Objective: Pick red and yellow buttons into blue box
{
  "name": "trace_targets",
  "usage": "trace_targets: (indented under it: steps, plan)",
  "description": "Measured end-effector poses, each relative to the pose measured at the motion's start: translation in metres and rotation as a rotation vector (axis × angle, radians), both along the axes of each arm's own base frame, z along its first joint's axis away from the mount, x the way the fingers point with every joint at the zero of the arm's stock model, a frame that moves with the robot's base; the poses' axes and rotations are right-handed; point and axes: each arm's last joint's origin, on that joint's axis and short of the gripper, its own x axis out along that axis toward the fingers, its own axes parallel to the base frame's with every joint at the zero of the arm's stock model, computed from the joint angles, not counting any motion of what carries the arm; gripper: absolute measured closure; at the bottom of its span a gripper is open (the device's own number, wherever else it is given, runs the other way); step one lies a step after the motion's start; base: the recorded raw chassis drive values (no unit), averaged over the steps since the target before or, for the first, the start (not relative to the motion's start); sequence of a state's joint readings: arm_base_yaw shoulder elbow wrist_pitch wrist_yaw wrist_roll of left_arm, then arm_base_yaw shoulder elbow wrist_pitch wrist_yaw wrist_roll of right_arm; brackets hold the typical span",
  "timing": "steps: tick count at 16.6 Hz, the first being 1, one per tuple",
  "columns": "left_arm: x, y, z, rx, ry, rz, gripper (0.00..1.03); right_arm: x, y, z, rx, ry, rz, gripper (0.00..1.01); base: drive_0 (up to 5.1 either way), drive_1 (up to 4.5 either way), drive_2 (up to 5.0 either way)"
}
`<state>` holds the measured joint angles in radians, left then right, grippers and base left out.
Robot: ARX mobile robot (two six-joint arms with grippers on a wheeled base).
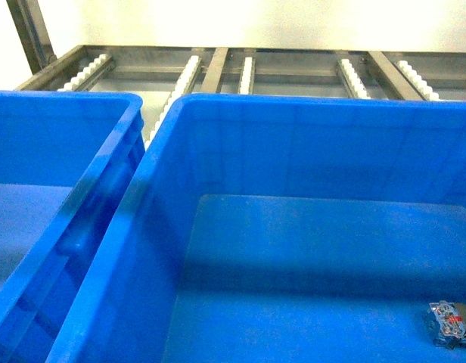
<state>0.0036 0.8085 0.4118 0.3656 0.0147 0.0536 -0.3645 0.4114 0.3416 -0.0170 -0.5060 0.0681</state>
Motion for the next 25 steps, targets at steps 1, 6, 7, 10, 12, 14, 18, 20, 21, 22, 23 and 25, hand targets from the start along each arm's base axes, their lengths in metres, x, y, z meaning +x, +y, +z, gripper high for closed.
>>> trace_targets:
  steps: [1, 6, 7, 10, 12, 14, 18, 20, 21, 22, 23, 25]
  plan:
    - [0.000, 0.000, 0.000, 0.000, 0.000, 0.000, 0.75, -0.005, 0.007, -0.001, 0.012, 0.005, 0.010, 0.03, 0.0, 0.00, 0.0]
    - [0.000, 0.000, 0.000, 0.000, 0.000, 0.000, 0.75, -0.019, 0.006, -0.008, 0.026, 0.030, -0.130, 0.03, 0.0, 0.00, 0.0]
    - [0.000, 0.000, 0.000, 0.002, 0.001, -0.002, 0.75, -0.019, 0.006, -0.008, 0.025, 0.029, -0.129, 0.03, 0.0, 0.00, 0.0]
    - [0.021, -0.026, -0.011, 0.105, 0.089, -0.202, 0.75, -0.019, 0.006, -0.008, 0.025, 0.029, -0.129, 0.03, 0.0, 0.00, 0.0]
    - [0.033, -0.047, -0.014, 0.196, 0.126, -0.337, 0.75, -0.019, 0.006, -0.008, 0.025, 0.029, -0.129, 0.03, 0.0, 0.00, 0.0]
    - [0.044, -0.066, -0.015, 0.271, 0.166, -0.432, 0.75, -0.019, 0.006, -0.008, 0.025, 0.029, -0.129, 0.03, 0.0, 0.00, 0.0]
    - [0.061, -0.094, -0.037, 0.350, 0.284, -0.584, 0.75, -0.019, 0.006, -0.008, 0.025, 0.029, -0.129, 0.03, 0.0, 0.00, 0.0]
    - [0.069, -0.106, -0.040, 0.395, 0.305, -0.641, 0.75, -0.019, 0.006, -0.008, 0.024, 0.029, -0.129, 0.03, 0.0, 0.00, 0.0]
    - [0.077, -0.114, -0.038, 0.434, 0.293, -0.656, 0.75, -0.019, 0.006, -0.008, 0.023, 0.029, -0.129, 0.03, 0.0, 0.00, 0.0]
    - [0.087, -0.123, -0.037, 0.478, 0.295, -0.675, 0.75, -0.019, 0.006, -0.008, 0.022, 0.029, -0.129, 0.03, 0.0, 0.00, 0.0]
    - [0.092, -0.128, -0.040, 0.511, 0.305, -0.695, 0.75, -0.019, 0.006, -0.008, 0.022, 0.029, -0.129, 0.03, 0.0, 0.00, 0.0]
    - [0.099, -0.141, -0.055, 0.581, 0.360, -0.764, 0.75, -0.019, 0.006, -0.008, 0.022, 0.029, -0.129, 0.03, 0.0, 0.00, 0.0]
